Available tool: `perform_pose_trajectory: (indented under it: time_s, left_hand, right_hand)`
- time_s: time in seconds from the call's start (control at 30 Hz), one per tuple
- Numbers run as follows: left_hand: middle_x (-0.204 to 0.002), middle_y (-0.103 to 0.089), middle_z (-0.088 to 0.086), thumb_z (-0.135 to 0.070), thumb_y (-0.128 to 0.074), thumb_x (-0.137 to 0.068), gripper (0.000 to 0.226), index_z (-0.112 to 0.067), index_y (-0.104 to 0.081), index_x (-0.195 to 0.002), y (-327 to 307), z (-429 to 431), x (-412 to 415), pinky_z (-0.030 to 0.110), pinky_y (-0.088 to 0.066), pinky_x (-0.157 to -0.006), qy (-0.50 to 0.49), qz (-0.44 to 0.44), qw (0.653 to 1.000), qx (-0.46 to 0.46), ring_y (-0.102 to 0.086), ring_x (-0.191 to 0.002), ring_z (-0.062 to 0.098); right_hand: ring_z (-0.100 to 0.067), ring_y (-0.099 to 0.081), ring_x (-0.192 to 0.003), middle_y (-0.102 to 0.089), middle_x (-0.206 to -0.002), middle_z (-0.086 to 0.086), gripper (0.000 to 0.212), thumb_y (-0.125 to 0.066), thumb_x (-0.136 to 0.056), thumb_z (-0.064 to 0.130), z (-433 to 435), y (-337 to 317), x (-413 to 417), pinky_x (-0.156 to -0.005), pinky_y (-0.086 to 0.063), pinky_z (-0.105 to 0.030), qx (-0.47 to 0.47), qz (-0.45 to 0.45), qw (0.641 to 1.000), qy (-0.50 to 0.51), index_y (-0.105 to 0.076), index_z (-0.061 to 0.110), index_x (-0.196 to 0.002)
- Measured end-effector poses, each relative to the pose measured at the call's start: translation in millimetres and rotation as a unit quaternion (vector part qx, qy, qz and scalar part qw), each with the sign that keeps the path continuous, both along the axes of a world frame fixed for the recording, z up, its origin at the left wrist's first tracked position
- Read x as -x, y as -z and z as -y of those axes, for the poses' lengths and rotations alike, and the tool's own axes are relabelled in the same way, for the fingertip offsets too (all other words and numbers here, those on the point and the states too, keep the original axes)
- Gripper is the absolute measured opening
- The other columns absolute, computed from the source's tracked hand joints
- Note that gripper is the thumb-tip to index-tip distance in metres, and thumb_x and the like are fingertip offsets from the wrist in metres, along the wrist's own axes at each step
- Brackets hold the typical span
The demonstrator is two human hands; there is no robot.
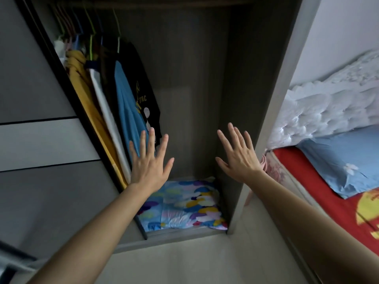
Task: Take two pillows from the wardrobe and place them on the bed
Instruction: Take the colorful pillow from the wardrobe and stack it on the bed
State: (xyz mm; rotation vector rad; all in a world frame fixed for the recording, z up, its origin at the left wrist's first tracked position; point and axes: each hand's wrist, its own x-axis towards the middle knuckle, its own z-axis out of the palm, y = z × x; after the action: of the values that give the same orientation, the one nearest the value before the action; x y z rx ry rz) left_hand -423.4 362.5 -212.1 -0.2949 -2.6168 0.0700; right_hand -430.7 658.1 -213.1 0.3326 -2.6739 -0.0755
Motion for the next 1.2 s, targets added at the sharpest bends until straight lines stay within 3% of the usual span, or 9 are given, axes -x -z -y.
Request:
perform_pose_trajectory:
  time_s: [0.37,0.67,0.9,1.2]
  left_hand:
    - [-0.164,0.005,0.017,-0.059,-0.028,-0.097,0.073,-0.025,-0.003,-0.157,80,-8,133,0.069,-0.011,-0.115,0.023,0.064,0.997,0.043,0.002,-0.151,0.038]
    - [-0.163,-0.006,0.022,-0.053,-0.039,-0.094,0.072,-0.023,-0.014,-0.155,185,-13,238,0.071,-0.013,-0.113,-0.008,0.172,0.985,0.021,-0.006,-0.150,0.042]
    - [-0.162,-0.013,0.022,-0.050,-0.041,-0.093,0.071,-0.021,-0.019,-0.155,324,9,280,0.067,-0.016,-0.114,-0.009,0.283,0.959,-0.012,-0.011,-0.149,0.042]
    - [-0.163,-0.010,0.018,-0.047,-0.042,-0.094,0.071,-0.019,-0.018,-0.154,577,42,295,0.067,-0.019,-0.113,0.025,0.406,0.913,0.032,-0.011,-0.149,0.040]
  right_hand:
    - [-0.038,-0.016,-0.150,-0.006,-0.164,-0.022,0.086,-0.049,-0.092,0.054,-18,92,127,-0.122,-0.013,-0.055,0.063,0.040,0.997,0.025,-0.007,0.020,-0.159]
    - [-0.040,-0.013,-0.150,-0.005,-0.164,-0.024,0.087,-0.053,-0.090,0.049,19,209,232,-0.122,-0.010,-0.056,0.087,0.206,0.975,-0.010,-0.012,0.016,-0.159]
    - [-0.040,-0.013,-0.151,-0.008,-0.163,-0.025,0.083,-0.050,-0.093,0.050,54,336,269,-0.120,-0.013,-0.056,0.067,0.293,0.954,-0.009,-0.014,0.015,-0.159]
    - [-0.041,-0.009,-0.151,-0.001,-0.164,-0.022,0.087,-0.056,-0.092,0.046,116,591,257,-0.121,-0.010,-0.056,0.082,0.429,0.899,0.031,-0.010,0.017,-0.159]
